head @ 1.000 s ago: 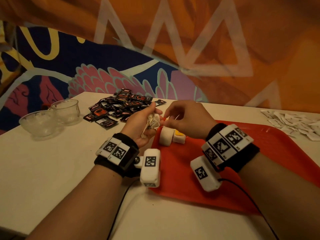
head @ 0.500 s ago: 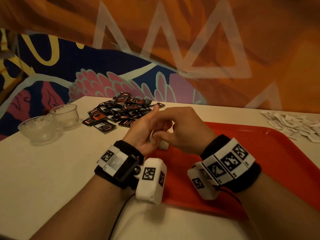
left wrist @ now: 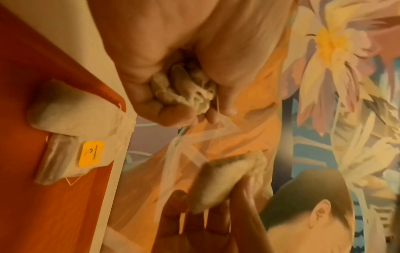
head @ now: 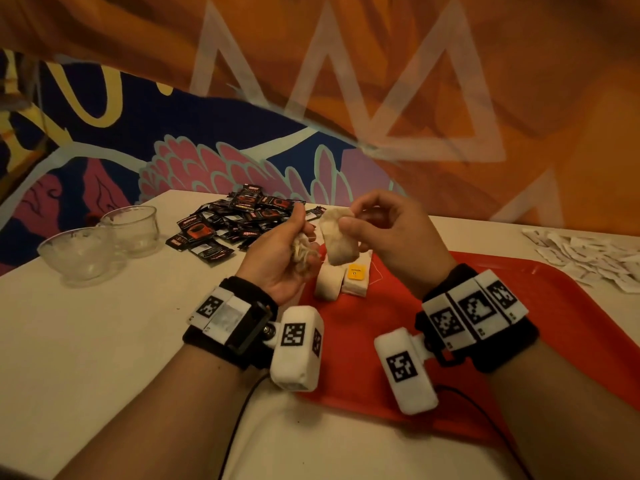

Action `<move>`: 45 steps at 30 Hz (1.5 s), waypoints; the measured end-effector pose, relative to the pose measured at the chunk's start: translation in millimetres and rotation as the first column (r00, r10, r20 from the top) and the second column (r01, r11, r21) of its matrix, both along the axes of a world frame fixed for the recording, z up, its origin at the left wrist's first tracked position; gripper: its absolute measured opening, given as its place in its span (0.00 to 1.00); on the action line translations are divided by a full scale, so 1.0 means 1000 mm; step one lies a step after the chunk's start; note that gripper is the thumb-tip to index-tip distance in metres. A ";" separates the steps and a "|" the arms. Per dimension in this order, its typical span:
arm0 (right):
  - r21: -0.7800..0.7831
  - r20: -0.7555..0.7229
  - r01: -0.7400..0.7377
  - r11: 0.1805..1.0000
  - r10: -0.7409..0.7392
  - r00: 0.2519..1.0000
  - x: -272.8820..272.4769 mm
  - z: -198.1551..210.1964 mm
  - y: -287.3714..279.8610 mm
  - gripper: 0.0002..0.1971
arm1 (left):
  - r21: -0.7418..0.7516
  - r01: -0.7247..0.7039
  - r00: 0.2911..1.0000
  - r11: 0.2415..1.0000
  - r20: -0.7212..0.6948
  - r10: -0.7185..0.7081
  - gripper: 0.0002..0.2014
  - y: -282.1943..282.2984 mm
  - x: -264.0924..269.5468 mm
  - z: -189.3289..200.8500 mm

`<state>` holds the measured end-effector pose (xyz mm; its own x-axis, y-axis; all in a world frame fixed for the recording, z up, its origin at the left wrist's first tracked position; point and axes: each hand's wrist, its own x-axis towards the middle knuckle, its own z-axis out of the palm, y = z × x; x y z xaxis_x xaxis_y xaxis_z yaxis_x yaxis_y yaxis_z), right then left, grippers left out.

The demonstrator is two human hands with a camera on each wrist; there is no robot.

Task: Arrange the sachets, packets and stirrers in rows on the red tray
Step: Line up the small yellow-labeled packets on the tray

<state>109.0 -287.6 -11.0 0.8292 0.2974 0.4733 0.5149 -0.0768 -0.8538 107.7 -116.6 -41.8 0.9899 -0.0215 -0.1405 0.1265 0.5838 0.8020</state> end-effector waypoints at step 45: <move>-0.566 -0.539 -0.026 0.824 -0.346 0.768 0.030 -0.026 -0.015 0.08 | 0.256 -0.307 0.951 0.917 0.116 0.286 0.07 0.021 0.000 0.001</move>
